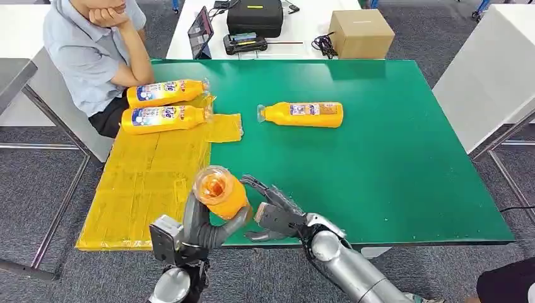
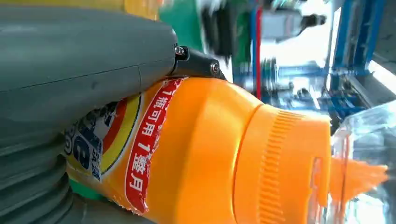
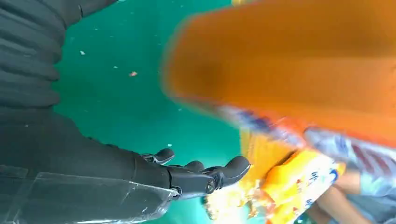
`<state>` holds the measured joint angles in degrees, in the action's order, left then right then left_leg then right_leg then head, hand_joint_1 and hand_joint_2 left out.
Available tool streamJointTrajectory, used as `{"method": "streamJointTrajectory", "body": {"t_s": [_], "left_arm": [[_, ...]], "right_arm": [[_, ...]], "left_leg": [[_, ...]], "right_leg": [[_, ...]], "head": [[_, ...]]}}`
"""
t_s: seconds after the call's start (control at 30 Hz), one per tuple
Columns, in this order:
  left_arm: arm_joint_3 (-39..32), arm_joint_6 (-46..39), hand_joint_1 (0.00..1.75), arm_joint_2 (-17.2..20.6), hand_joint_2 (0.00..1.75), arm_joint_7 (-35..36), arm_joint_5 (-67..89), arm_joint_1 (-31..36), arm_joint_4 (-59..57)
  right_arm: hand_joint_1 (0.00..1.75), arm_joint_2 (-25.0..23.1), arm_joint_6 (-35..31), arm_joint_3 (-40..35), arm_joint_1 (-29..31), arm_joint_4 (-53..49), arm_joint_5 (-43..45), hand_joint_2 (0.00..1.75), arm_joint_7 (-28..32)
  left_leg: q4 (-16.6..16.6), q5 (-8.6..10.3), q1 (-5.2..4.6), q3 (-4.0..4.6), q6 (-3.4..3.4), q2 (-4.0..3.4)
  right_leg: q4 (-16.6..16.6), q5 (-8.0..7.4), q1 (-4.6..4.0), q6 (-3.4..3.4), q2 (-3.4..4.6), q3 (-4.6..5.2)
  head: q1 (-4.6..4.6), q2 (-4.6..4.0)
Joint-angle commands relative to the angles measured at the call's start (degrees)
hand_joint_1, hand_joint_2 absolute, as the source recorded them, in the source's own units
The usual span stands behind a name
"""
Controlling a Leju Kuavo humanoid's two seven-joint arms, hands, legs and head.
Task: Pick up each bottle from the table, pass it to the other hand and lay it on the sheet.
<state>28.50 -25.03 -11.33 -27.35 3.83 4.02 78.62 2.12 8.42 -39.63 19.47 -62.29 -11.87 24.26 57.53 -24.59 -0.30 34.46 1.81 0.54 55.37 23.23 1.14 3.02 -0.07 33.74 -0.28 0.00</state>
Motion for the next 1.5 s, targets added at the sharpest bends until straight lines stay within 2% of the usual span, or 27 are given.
{"method": "streamJointTrajectory", "body": {"t_s": [0.03, 0.23, 0.33, 0.43, 0.53, 0.63, 0.73, 1.0, 1.13, 1.37, 1.5], "left_arm": [[-8.3, -7.9, 1.75, 3.3, 1.75, 6.4, 16.0, 2.4, -4.7], [-10.7, -7.0, 1.73, 3.2, 1.75, 6.0, 14.8, 2.4, -3.6], [-14.4, -9.4, 1.75, 4.7, 1.75, 8.7, 22.8, 3.0, -5.0], [-17.6, -11.6, 1.75, 6.0, 1.75, 13.3, 38.2, 3.7, -6.8], [-19.0, -12.9, 1.75, 6.1, 1.75, 14.8, 43.3, 4.4, -8.5], [-21.3, -15.0, 1.75, 7.9, 1.75, 22.3, 65.7, 6.8, -14.8], [-21.1, -14.8, 1.75, 9.5, 1.75, 23.0, 70.4, 10.1, -21.2], [-20.6, -14.8, 1.75, 9.6, 1.75, 23.1, 70.7, 10.8, -22.5], [-17.0, -13.4, 1.75, 12.6, 1.75, 24.2, 75.4, 14.0, -28.5], [-15.1, -7.7, 1.75, 13.5, 1.75, 14.6, 65.3, 16.7, -37.9], [-13.1, -5.6, 1.75, 13.6, 1.75, 12.5, 64.7, 16.9, -38.9]], "right_arm": [[0.0, 0.2, -4.4, 7.3, -6.3, -3.5, -4.4, 1.75, -1.1], [0.0, 0.0, -4.8, 8.0, -6.9, -4.2, -5.5, 1.75, -1.1], [0.0, -0.4, -5.5, 10.1, -9.4, -6.5, -7.3, 1.75, -1.0], [0.0, 0.1, -5.2, 12.0, -11.7, -8.5, -8.3, 1.75, -0.5], [0.0, 0.0, -5.0, 13.0, -12.3, -9.0, -8.4, 1.75, 0.0], [0.0, -0.3, -3.9, 12.8, -11.4, -9.2, -8.3, 1.75, 1.0], [0.0, -0.4, -3.6, 12.6, -11.0, -9.6, -8.1, 1.75, 1.4], [0.0, -0.4, -3.5, 12.5, -11.0, -9.6, -8.0, 1.75, 1.5], [0.0, -0.1, -2.8, 11.9, -10.7, -9.3, -7.5, 1.75, 2.0], [0.0, 0.3, -2.2, 11.2, -11.1, -10.0, -6.5, 1.75, 2.5], [0.0, 0.5, -1.9, 11.5, -10.9, -9.9, -6.1, 1.75, 2.6]], "left_leg": [[-0.1, -0.01, 0.03, -0.19, -0.08, 0.05], [0.0, -0.11, 0.09, -0.26, -0.16, -0.12], [0.0, -0.09, 0.08, -0.21, -0.12, -0.07], [-0.1, -0.04, 0.04, -0.17, -0.09, -0.06], [-0.1, -0.02, 0.04, -0.13, -0.09, 0.01], [-0.1, -0.02, 0.02, -0.12, -0.09, -0.1], [-0.1, -0.03, 0.05, -0.24, -0.14, -0.1], [0.0, -0.04, 0.08, -0.17, -0.12, -0.07], [0.0, -0.1, 0.1, -0.24, -0.14, -0.07], [0.0, -0.05, 0.1, -0.21, -0.17, -0.11], [0.0, -0.04, 0.08, -0.16, -0.12, -0.05]], "right_leg": [[-0.1, 0.04, -0.03, -0.1, -0.07, -0.19], [0.0, 0.09, -0.1, -0.18, 0.04, -0.21], [0.0, 0.08, -0.09, -0.14, 0.01, -0.18], [-0.1, 0.04, -0.04, -0.1, 0.01, -0.14], [0.0, 0.04, -0.04, -0.1, -0.04, -0.11], [0.0, 0.01, -0.03, -0.11, 0.05, -0.06], [0.0, 0.04, -0.06, -0.17, 0.04, -0.18], [0.0, 0.07, -0.08, -0.13, 0.01, -0.15], [0.0, 0.12, -0.1, -0.18, 0.01, -0.24], [0.0, 0.07, -0.1, -0.19, 0.04, -0.17], [0.0, 0.09, -0.08, -0.13, -0.02, -0.13]], "head": [[-0.02, 0.0], [-0.02, 0.0], [-0.02, 0.0], [0.0, 0.0], [0.0, 0.0], [0.0, 0.0], [0.0, 0.0], [0.0, 0.0], [0.02, 0.0], [0.0, 0.0], [0.0, 0.0]]}}
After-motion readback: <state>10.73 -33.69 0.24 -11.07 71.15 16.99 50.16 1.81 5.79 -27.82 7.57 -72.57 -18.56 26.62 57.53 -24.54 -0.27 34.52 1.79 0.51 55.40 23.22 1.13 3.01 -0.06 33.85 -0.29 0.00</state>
